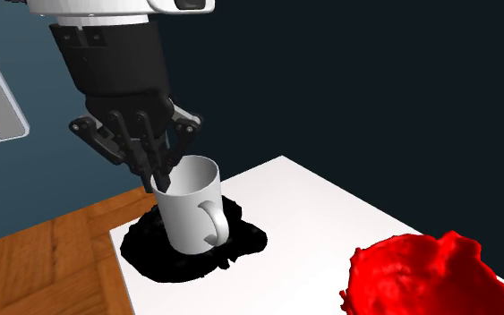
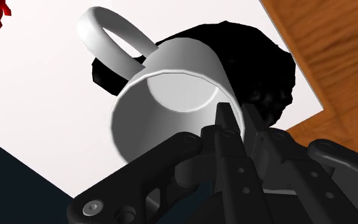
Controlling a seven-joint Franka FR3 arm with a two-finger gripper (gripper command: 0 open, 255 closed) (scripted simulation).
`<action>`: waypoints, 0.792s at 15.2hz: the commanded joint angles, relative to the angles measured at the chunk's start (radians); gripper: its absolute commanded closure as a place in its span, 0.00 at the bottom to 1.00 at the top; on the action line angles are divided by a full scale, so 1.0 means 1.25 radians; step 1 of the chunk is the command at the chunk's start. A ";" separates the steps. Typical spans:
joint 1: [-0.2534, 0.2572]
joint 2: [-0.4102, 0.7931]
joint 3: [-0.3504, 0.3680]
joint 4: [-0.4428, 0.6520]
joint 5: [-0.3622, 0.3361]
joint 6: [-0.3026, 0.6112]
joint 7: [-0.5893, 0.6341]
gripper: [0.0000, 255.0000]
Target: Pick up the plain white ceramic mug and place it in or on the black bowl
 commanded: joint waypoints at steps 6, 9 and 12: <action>0.000 0.000 0.000 -0.001 0.000 0.001 0.000 0.00; 0.000 0.000 0.000 -0.001 0.000 0.001 0.000 0.00; 0.000 0.001 0.000 0.054 0.000 -0.053 0.000 0.00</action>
